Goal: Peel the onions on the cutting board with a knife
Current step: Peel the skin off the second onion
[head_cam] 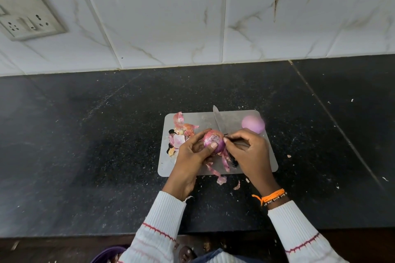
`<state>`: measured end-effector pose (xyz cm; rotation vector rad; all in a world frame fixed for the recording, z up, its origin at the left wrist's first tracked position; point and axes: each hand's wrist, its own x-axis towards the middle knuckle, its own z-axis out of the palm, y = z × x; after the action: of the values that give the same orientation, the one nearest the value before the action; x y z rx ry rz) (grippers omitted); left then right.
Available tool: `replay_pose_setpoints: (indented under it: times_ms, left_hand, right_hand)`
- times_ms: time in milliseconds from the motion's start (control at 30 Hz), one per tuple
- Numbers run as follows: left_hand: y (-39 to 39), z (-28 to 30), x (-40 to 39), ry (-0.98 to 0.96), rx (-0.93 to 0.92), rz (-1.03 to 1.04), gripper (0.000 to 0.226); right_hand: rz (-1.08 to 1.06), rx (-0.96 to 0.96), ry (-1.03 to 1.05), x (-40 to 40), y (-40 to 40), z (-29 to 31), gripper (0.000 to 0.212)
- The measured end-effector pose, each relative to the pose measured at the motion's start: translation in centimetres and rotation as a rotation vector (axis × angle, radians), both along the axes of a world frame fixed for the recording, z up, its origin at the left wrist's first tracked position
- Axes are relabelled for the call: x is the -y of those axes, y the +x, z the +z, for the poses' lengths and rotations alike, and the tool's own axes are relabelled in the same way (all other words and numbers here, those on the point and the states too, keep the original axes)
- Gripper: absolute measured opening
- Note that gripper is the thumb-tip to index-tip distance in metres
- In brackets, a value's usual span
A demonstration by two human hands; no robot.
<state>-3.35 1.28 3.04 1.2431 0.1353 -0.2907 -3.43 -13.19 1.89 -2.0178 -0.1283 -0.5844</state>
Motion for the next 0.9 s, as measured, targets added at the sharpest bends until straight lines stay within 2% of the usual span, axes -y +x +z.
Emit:
replay_pose_setpoints:
  times_ms: [400,467,600,667,767,867,900]
  left_hand:
    - [-0.31,-0.51,0.34,0.037,-0.032,-0.035,0.038]
    - [-0.28,-0.45,0.27,0.023,-0.030,-0.039,0.037]
    - [-0.25,-0.11,0.11,-0.027,-0.051,-0.038,0.029]
    - [-0.30,0.00,0.24,-0.041,-0.059,-0.038,0.029]
    - [-0.35,0.12,0.44,-0.042,-0.066,-0.034,0.033]
    - [-0.36,0.27,0.48,-0.043,-0.071,-0.027,0.033]
    - [-0.34,0.25,0.49,-0.038,-0.073,-0.027,0.033]
  right_hand:
    - [-0.069,-0.081,-0.041,-0.19,0.01,-0.68,0.011]
    - [-0.067,-0.148,0.070,-0.04,0.03,-0.62,0.011]
    - [-0.007,-0.348,0.424,-0.01,0.24,-0.69,0.016]
    - [0.002,-0.384,0.471,-0.05,0.36,-0.78,0.020]
    - [0.020,-0.356,0.429,-0.17,0.23,-0.48,0.021]
    - [0.053,-0.314,0.291,-0.44,-0.07,0.00,0.004]
    - [0.043,-0.304,0.256,-0.49,-0.06,-0.07,0.004]
